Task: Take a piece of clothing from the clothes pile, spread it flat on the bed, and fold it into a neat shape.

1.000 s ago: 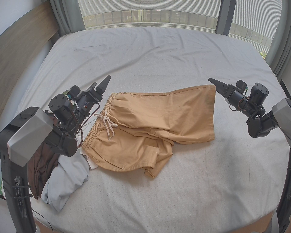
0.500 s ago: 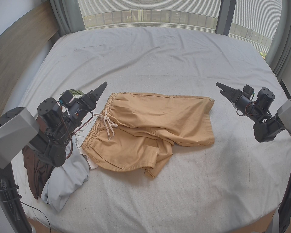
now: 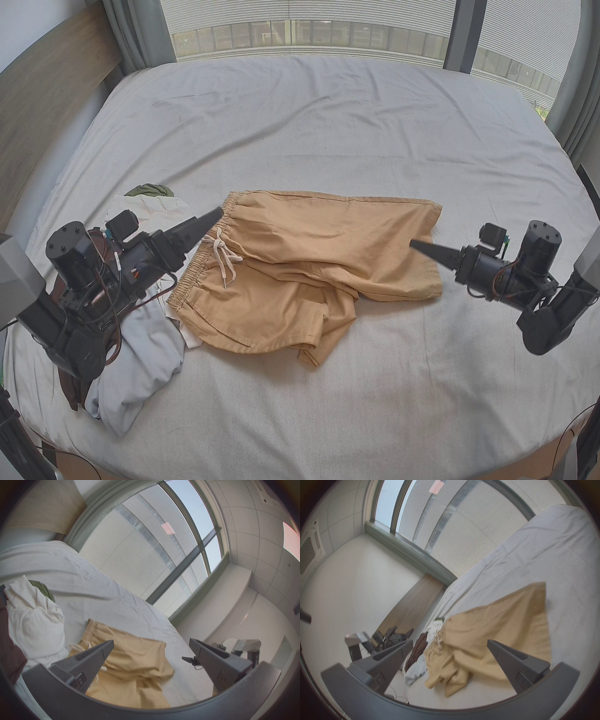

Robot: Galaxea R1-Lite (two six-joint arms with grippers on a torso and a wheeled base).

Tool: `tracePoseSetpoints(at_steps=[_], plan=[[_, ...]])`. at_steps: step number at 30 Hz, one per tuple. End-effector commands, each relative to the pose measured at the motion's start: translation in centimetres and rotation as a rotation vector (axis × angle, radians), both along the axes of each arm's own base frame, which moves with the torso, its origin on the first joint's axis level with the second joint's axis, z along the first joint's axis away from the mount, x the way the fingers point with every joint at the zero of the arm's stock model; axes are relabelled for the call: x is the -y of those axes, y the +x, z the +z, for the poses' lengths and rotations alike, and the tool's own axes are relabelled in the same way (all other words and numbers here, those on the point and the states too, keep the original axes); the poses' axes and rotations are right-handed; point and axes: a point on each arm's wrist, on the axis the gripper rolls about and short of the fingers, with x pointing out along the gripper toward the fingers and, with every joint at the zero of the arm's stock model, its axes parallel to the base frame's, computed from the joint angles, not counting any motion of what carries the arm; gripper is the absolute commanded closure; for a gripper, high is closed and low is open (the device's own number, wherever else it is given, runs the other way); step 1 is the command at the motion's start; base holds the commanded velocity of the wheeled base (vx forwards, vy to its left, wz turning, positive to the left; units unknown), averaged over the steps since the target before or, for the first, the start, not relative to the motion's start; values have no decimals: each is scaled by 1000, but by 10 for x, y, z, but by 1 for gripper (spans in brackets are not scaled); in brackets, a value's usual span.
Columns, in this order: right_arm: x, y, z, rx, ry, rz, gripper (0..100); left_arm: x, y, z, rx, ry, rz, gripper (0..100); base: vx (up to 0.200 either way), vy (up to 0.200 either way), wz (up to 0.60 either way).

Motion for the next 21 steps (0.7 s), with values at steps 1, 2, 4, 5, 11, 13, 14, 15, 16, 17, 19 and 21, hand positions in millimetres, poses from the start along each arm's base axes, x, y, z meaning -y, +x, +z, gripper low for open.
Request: tracePoseSetpoints(at_steps=[1,2,4,5,11,13,14,15,16,17,19,21], plan=[[-29,-19,-34,-79,-67,101,0,-2,-27,-10,-15,86,-58,0,0,0,0],[-32,-20,-39,-95,-73,109,0,-2,-27,-15,-21,109,-63,0,0,0,0],[-34,-20,-50,-127,-82,118,0,-1,-27,-23,-25,143,-71,0,0,0,0],[-36,-20,-53,-138,-85,123,0,-1,-26,-26,-26,152,-72,0,0,0,0],[-41,-17,-69,-180,-96,134,0,3,-23,-38,-26,204,-80,0,0,0,0],[-45,-16,-77,-199,-102,147,0,4,-22,-42,-11,234,-78,0,0,0,0],[-48,-16,-81,-212,-106,153,0,5,-23,-43,-6,245,-79,0,0,0,0],[-49,-16,-84,-219,-108,156,0,5,-23,-43,-4,251,-78,0,0,0,0],[-52,-15,-88,-225,-110,164,0,5,-24,-44,-6,254,-78,0,0,0,0],[-55,-14,-90,-230,-111,172,0,5,-25,-44,-7,255,-80,0,0,0,0],[-62,-13,-97,-235,-119,158,0,5,-25,-44,-5,255,-80,0,0,0,0],[-70,-9,-107,-227,-126,124,0,5,-25,-44,-6,256,-80,0,0,0,0]])
